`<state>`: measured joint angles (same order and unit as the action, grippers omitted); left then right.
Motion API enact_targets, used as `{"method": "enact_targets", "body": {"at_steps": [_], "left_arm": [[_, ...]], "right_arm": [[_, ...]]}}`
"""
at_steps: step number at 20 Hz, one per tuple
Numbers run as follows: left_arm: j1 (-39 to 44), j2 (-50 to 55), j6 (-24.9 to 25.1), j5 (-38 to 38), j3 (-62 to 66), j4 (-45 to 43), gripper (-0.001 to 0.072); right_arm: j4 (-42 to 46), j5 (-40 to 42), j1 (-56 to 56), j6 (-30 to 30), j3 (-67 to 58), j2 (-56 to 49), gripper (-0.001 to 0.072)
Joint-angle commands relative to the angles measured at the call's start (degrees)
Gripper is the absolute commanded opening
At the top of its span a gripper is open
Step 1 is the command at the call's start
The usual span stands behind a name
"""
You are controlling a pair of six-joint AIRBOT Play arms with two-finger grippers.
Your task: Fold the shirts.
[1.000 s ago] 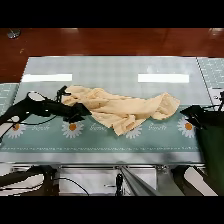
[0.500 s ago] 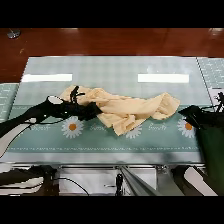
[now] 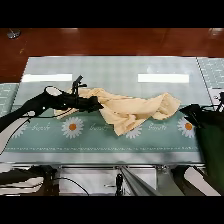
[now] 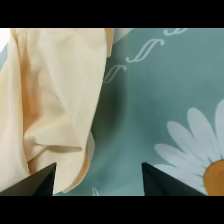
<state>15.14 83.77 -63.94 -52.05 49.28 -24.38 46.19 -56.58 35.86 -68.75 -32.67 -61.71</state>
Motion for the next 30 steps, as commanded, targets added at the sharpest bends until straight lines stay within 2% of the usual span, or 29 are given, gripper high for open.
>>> {"method": "enact_targets", "body": {"at_steps": [1, 4, 9, 10, 11, 12, 13, 16, 17, 18, 21, 25, 30], "left_arm": [[-0.5, 0.0, 0.5, -1.2, 1.0, 0.0, 0.0025], [-0.5, 0.0, 0.5, -1.2, 1.0, 0.0, 0.0025], [-0.5, 0.0, 0.3, -1.2, 1.0, 0.0, 0.0025], [-0.5, 0.0, 0.2, -1.2, 1.0, 0.0, 0.0025], [-0.5, 0.0, 0.3, -1.2, 1.0, 0.4, 0.0025], [-0.7, 0.0, 0.3, -1.1, 1.0, 1.1, 0.0025], [-1.2, 0.0, 0.3, -1.2, 1.3, 2.1, 0.0025], [-4.3, -1.3, 0.6, -2.9, 5.5, 6.6, 0.0026], [-5.7, -2.3, 2.9, -4.0, 8.9, 9.8, 0.0025], [-7.1, -3.6, 4.3, -4.6, 12.7, 12.9, 0.0025], [-11.8, -8.1, 3.7, -4.5, 28.2, 17.4, 0.0025], [-18.8, -12.9, -1.8, -4.6, 48.4, 16.4, 0.0025], [-31.5, -22.4, -11.9, -8.8, 60.4, 3.2, 0.0025]], "right_arm": [[-3.3, 1.6, 0.0, 1.4, -1.3, -5.4, 0.0619], [-6.9, 1.0, -0.7, 2.4, -5.1, -11.9, 0.0619], [-7.0, 2.0, -12.0, 1.0, -13.2, -20.5, 0.0615], [-6.4, 2.5, -14.0, -0.2, -14.7, -21.8, 0.0541], [-4.4, 3.1, -15.6, -2.3, -15.8, -22.6, 0.0389], [-1.3, 3.3, -16.9, -4.5, -16.8, -22.9, 0.0092], [0.9, 3.0, -18.1, -5.4, -17.9, -22.9, 0.0019], [2.8, -3.3, -19.7, -5.3, -26.9, -22.0, 0.0018], [2.7, -5.0, -20.0, -5.7, -31.9, -20.5, 0.0018], [2.3, -5.9, -20.0, -6.6, -37.2, -18.8, 0.0018], [0.9, -8.4, -20.0, -7.1, -58.6, -12.9, 0.0018], [3.2, -12.0, -20.0, -9.7, -82.2, -4.7, 0.0018], [11.2, -15.6, -20.0, -10.7, -85.9, 13.0, 0.0018]]}}
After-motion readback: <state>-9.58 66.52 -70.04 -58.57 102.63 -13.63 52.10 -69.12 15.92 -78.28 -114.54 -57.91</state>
